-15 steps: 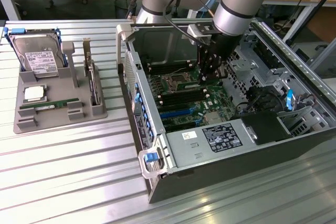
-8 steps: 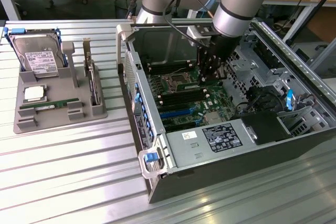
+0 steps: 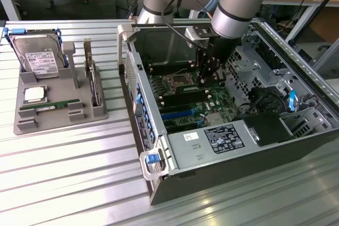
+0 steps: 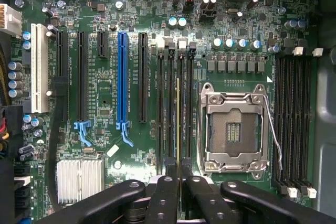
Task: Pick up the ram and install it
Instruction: 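Insert the ram into the slot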
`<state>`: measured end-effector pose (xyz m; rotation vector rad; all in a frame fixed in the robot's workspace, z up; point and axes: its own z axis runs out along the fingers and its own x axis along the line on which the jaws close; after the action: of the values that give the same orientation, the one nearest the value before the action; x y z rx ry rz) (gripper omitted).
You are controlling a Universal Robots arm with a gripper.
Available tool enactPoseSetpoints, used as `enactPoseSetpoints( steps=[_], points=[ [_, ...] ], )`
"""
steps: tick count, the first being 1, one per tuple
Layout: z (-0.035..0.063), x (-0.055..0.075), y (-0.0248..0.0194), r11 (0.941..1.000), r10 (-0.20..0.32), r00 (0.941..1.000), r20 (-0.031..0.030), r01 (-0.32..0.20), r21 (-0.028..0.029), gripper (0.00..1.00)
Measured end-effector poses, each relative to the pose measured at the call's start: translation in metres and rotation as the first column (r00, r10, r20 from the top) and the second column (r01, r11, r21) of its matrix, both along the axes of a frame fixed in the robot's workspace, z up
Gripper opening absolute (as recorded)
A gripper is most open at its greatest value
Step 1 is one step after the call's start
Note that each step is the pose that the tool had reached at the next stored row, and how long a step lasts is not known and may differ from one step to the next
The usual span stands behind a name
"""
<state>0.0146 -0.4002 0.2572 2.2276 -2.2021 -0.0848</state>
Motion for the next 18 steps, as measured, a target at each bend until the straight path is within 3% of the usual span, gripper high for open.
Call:
enactPoseSetpoints(
  steps=[7, 16, 18],
  points=[
    [-0.0021, -0.021, -0.0016, 1.0, 0.0, 1.0, 0.0001, 0.0, 0.0002, 0.13],
    [-0.0114, -0.023, -0.008, 1.0, 0.0, 1.0, 0.0, 0.0, -0.0016, 0.13],
    [-0.0132, -0.024, -0.0101, 1.0, -0.001, 1.0, 0.0, 0.001, -0.0059, 0.13]
  ],
)
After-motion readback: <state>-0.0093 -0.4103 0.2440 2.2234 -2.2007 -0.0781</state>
